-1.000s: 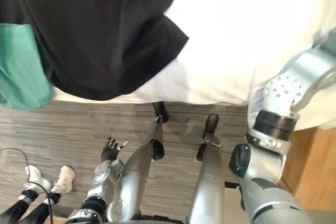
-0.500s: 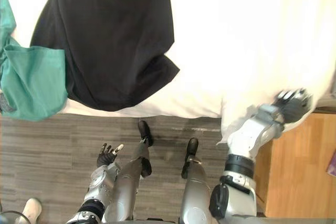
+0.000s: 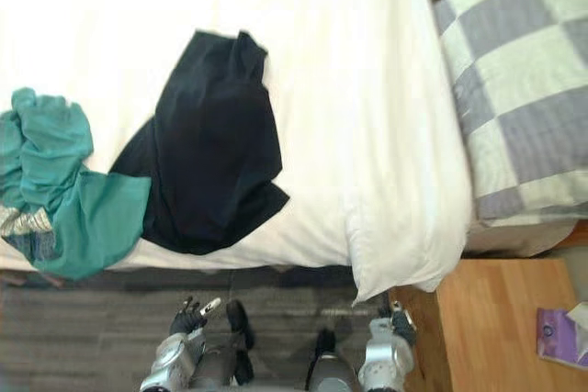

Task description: Tidy the bed and pick cloth on bed and put in laundry

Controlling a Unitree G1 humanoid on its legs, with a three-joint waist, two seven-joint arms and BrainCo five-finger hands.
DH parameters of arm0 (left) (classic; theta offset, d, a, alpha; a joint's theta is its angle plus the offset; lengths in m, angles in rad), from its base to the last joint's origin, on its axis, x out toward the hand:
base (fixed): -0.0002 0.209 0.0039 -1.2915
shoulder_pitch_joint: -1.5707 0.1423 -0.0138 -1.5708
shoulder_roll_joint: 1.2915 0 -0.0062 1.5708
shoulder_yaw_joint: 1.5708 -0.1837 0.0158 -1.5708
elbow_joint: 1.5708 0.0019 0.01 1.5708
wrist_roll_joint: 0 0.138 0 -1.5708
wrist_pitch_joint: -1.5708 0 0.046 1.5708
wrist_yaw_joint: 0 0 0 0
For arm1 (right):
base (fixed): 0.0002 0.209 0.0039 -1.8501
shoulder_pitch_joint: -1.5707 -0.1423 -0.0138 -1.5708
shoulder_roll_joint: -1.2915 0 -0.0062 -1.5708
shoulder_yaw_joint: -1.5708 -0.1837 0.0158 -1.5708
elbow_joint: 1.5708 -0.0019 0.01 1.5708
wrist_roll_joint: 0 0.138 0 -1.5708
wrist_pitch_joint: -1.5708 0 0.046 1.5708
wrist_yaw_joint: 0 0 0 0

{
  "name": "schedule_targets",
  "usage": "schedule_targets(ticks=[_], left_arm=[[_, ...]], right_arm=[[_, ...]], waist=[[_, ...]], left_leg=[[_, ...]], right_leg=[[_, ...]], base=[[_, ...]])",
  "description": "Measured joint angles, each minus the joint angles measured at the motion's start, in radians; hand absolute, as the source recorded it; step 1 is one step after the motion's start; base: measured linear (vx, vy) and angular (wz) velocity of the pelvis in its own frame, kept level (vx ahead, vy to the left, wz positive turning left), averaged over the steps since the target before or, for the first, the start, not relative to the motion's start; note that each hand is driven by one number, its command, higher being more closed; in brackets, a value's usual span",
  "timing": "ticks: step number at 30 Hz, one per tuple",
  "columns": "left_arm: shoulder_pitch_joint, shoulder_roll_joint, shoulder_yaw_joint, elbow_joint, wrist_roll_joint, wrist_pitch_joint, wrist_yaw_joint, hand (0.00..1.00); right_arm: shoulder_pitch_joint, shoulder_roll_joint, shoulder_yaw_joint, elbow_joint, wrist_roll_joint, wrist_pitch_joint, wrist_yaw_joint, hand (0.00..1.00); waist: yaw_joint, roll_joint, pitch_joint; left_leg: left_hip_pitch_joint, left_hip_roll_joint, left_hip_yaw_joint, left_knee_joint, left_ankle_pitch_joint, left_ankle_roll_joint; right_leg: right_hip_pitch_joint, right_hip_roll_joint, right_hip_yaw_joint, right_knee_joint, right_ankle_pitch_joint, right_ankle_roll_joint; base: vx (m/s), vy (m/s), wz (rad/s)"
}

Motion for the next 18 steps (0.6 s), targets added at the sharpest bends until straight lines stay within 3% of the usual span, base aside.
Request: schedule_targets(ticks=[5,10,15,18], left_arm=[[0.021,0.016,-0.002,0.007,0.044,0.018,-0.001,0.00],[0.027,0.063,-0.038,0.040,0.118,0.031,-0.001,0.00],[0.021,0.091,-0.067,0.073,0.150,0.035,0.000,0.00],[0.030,0.107,-0.068,0.073,0.150,0.038,0.001,0.00]], right_arm=[[0.029,-0.011,0.022,0.101,-0.202,0.065,0.020,0.00],[0.017,-0.023,0.047,0.166,-0.379,0.098,0.043,0.00],[-0.022,-0.030,0.069,0.226,-0.441,0.115,0.056,0.00],[-0.046,-0.038,0.090,0.234,-0.454,0.115,0.065,0.00]], waist=[[-0.006,-0.002,-0.024],[-0.018,-0.016,-0.037],[-0.026,-0.019,-0.038],[-0.024,-0.028,-0.020]], left_leg=[[0.033,0.000,-0.010,0.000,-0.006,-0.002],[0.062,-0.012,-0.042,0.000,-0.012,-0.003],[0.083,-0.032,-0.066,0.000,-0.019,-0.001],[0.082,-0.036,-0.068,0.063,-0.067,0.013]], right_leg=[[0.042,0.004,-0.004,-0.025,0.000,-0.001],[0.091,0.002,-0.015,-0.056,0.001,0.002],[0.137,0.001,-0.034,-0.074,0.001,0.004],[0.154,-0.017,-0.029,-0.064,-0.008,0.014]], base=[[0.01,0.004,0.00],[0.06,0.016,0.09],[0.07,0.006,0.14],[0.07,0.031,-0.04]])
